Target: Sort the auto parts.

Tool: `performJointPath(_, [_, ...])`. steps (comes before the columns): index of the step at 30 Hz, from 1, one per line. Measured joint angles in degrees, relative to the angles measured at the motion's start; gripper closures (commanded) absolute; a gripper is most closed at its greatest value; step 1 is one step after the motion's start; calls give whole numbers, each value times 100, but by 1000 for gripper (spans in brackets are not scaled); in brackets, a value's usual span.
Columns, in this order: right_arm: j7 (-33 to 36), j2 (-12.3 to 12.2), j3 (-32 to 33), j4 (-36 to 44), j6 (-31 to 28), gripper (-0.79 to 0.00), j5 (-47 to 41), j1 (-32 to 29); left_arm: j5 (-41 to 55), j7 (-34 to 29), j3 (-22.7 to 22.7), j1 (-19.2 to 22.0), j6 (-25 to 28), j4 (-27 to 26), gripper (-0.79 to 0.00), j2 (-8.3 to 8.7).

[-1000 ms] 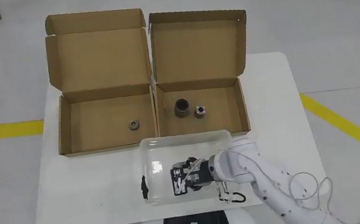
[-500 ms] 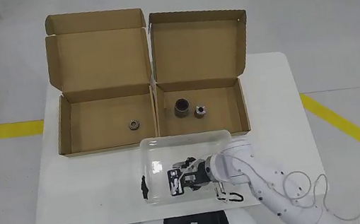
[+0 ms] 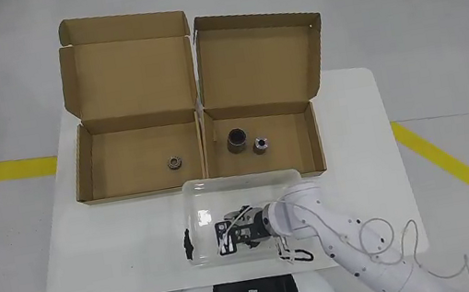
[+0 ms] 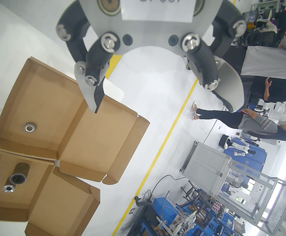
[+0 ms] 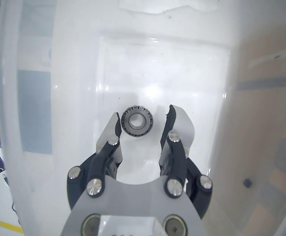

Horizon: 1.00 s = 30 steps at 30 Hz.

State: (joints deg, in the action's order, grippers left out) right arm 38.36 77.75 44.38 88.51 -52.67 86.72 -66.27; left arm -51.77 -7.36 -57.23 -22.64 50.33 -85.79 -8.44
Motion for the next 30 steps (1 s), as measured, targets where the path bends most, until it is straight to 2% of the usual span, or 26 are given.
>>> performJointPath(4, [42,1,-92,-21,35,-354,35,50,0,0,0,0,0,0,-785,0])
performJointPath(11, [30,3,-209,-9,226,-80,142,107,0,0,0,0,0,0,-785,0])
performJointPath(14, [-60,-6,-213,17,345,-9,213,119,0,0,0,0,0,0,-785,0])
performJointPath(23, [-485,-80,-64,229,592,0,358,54,0,0,0,0,0,0,-785,0])
performJointPath(30, [-1174,-148,178,337,688,0,206,-4,0,0,0,0,0,0,-785,0])
